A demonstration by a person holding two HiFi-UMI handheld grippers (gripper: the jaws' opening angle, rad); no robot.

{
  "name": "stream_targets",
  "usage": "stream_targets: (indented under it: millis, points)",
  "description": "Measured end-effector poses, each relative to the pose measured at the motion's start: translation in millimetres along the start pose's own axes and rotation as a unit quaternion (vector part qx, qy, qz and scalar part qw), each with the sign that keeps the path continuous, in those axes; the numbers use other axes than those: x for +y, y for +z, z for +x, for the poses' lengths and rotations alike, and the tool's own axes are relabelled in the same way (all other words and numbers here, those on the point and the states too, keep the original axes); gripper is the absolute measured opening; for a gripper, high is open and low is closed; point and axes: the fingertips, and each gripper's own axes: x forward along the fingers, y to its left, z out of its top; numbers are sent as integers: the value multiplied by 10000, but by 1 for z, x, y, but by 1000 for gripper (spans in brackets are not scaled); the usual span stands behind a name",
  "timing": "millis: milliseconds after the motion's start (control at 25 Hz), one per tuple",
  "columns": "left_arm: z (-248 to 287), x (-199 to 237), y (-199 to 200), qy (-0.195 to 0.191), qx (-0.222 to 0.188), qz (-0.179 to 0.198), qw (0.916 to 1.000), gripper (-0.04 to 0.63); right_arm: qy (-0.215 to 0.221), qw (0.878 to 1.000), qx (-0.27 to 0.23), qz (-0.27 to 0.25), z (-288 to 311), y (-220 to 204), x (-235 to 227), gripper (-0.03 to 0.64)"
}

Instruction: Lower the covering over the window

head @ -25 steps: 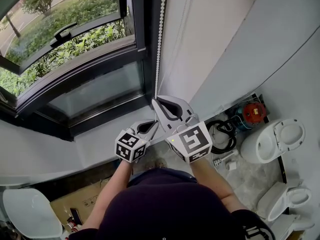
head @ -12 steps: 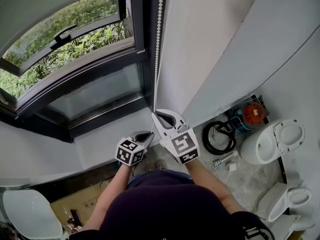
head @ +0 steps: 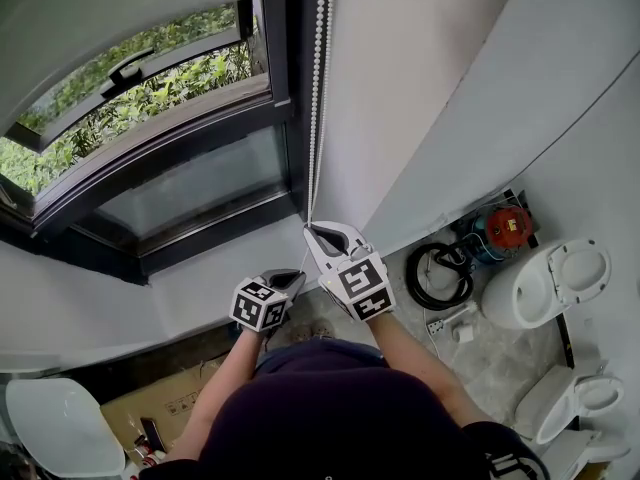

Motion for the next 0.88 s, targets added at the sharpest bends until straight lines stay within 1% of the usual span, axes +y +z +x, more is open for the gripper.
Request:
stream_targets:
  millis: [80, 240, 440, 880]
  points:
    - [-1, 2, -1, 3, 6, -112, 9999, 12, 66, 9999, 90, 27, 3, -4, 1, 12]
    - [-1, 9, -22, 75, 294, -142, 9994, 12, 154, 9991, 389, 91, 9, -26, 4, 12]
    - [0, 10, -38, 46, 435, -278, 9987, 12, 193, 9976, 638, 191, 12, -51, 7, 12]
    - [2, 6, -35, -11, 417, -263, 9988, 14, 407, 9913, 1169, 452, 19, -98, 18, 12]
